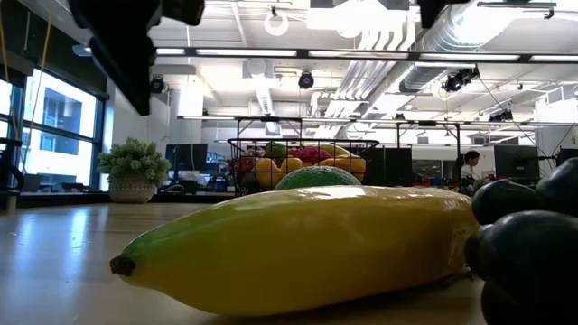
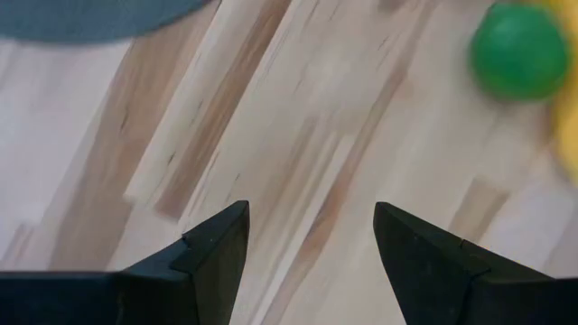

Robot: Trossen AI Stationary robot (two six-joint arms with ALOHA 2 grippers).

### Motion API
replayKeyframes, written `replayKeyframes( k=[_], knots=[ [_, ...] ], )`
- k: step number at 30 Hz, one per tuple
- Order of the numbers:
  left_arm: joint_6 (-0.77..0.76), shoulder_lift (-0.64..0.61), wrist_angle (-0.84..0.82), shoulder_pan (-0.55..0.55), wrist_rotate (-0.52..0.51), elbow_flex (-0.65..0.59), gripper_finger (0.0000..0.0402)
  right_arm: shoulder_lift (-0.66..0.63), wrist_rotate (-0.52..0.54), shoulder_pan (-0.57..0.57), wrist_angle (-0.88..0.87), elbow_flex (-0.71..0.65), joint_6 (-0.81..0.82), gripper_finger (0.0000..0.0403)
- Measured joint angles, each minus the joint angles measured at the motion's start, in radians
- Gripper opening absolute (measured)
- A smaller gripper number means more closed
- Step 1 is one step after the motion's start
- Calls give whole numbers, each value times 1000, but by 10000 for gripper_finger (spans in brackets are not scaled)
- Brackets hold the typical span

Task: Build produce basket
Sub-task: Put the banana into the wire basket

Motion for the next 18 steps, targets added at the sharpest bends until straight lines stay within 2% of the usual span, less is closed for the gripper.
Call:
replayKeyframes(
  k=[5, 12, 15, 18],
  knots=[
    [-13, -13, -91, -13, 2, 0, 227, 0, -49, 64, 113, -119, -27, 197],
    [-35, -47, -175, -12, -3, -1, 227, 0, -89, 141, 405, -252, -107, 199],
    [-36, -57, -183, -9, -5, -1, 227, 0, -88, 174, 503, -297, -212, 206],
    [-52, -65, -185, -9, -4, 1, 227, 3, -88, 212, 602, -345, -382, 214]
  ],
)
